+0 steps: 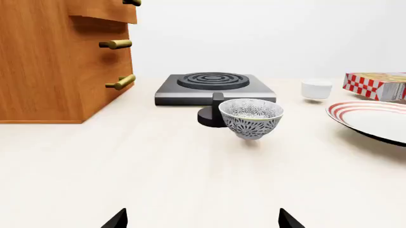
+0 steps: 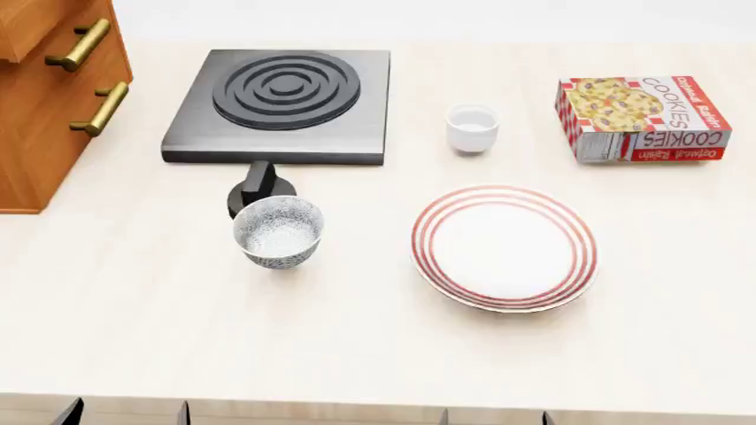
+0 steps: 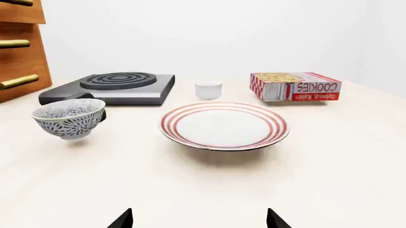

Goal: Pick the akita bowl on the wooden cabinet and place it on the plate.

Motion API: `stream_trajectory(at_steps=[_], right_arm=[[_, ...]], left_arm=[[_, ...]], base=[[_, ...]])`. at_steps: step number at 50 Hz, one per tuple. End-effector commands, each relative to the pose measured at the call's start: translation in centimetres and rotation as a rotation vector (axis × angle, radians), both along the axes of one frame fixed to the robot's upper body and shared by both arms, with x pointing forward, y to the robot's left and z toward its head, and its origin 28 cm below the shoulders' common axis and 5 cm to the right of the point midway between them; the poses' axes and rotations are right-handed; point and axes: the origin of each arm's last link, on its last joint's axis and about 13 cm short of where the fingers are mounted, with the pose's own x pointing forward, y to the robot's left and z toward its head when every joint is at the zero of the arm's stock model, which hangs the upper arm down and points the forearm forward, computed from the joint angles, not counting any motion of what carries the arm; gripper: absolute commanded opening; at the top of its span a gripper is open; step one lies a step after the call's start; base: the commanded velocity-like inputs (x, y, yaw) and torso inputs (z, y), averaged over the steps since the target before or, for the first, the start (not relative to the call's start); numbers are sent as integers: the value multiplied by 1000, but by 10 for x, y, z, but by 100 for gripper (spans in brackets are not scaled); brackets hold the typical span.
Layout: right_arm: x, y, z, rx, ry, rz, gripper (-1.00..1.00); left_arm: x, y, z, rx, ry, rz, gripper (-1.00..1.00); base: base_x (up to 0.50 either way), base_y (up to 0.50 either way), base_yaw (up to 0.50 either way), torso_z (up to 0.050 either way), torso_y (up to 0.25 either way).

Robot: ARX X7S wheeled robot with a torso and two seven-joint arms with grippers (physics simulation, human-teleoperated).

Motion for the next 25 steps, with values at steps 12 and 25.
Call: stream_trajectory(at_steps=[12,25], right_arm=[[3,1,0,1,-3,0,100],[3,1,0,14,-15,-1,100]], left_arm=[[2,-1,-1,4,5,0,100],[-1,0,1,-22,-14,-2,100]], base=[[0,0,0,0,0],[0,0,0,0,0]])
